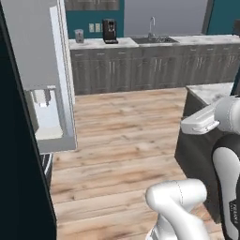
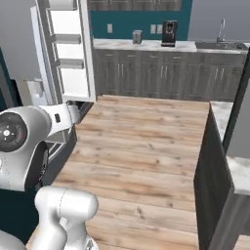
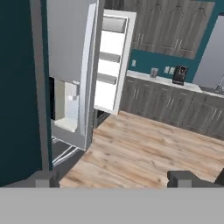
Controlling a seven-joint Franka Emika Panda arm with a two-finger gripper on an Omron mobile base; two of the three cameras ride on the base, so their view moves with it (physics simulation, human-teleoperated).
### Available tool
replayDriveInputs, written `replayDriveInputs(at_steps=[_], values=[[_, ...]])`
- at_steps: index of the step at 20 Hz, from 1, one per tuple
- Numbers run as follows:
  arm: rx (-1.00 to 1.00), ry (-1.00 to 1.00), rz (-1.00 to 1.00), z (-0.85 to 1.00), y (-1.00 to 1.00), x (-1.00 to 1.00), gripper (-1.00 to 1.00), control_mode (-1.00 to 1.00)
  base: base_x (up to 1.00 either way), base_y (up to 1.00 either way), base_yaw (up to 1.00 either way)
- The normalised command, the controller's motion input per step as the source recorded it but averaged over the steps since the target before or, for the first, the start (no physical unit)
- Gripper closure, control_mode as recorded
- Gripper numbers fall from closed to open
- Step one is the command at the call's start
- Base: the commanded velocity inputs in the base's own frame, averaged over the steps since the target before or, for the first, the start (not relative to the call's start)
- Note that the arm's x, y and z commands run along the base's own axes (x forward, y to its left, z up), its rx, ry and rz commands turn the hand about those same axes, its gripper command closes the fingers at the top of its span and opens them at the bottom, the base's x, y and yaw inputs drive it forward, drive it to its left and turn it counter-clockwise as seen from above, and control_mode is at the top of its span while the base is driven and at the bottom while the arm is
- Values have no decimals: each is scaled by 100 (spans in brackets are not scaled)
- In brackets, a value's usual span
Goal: Retrieve the kiwi and banana from the fridge and place them into the bowl on the dining table.
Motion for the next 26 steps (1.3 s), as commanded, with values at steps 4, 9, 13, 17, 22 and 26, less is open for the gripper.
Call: replayDriveInputs(at_steps=[4,9,13,17,22,26], values=[[0,0,0,0,0,0,-100,100,87,42,29],[0,0,0,0,0,0,-100,100,100,0,28],[0,0,0,0,0,0,-100,100,100,-28,23],[0,0,0,0,0,0,-100,100,37,-77,13],[0,0,0,0,0,0,-100,100,40,-40,20],[0,0,0,0,0,0,-100,100,38,-7,36]])
